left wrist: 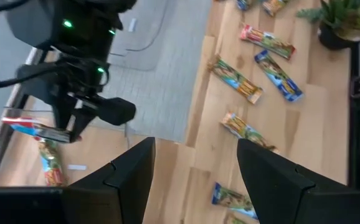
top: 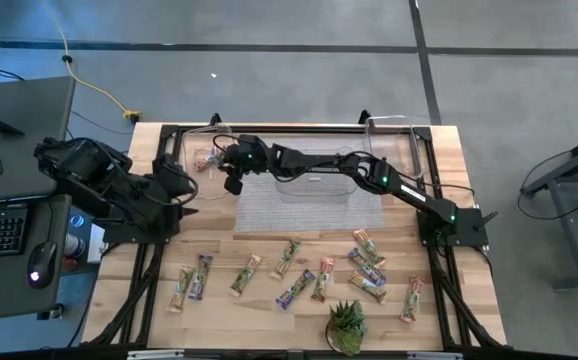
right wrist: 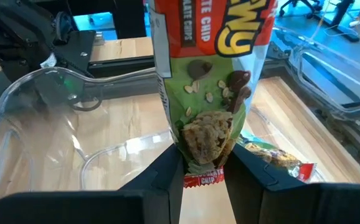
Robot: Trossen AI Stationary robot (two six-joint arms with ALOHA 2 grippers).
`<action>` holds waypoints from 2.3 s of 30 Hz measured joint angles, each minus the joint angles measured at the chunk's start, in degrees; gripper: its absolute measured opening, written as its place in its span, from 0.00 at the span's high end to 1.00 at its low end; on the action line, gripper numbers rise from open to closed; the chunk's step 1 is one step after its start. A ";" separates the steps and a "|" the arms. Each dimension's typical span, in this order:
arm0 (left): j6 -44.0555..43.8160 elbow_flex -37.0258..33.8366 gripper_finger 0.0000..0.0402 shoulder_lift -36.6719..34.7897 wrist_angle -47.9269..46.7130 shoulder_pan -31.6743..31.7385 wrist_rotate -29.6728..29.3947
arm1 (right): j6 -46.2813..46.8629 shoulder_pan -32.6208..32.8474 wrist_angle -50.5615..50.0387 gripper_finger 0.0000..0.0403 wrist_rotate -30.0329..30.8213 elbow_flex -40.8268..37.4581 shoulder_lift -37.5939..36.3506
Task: Pick and place Granola Bars by type
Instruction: Put the red granola bar into the left transparent bin
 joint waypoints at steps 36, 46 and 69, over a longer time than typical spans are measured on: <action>-0.02 0.00 0.45 0.00 -0.01 0.02 1.59 | 1.47 -0.12 9.61 0.61 -8.03 0.00 -0.11; -0.02 0.00 0.45 0.00 0.01 0.02 1.62 | -5.22 1.00 7.82 0.61 -9.82 0.13 -5.87; 2.62 0.00 0.45 0.58 1.71 0.02 0.90 | 14.89 27.47 -82.34 0.62 11.37 0.09 -43.79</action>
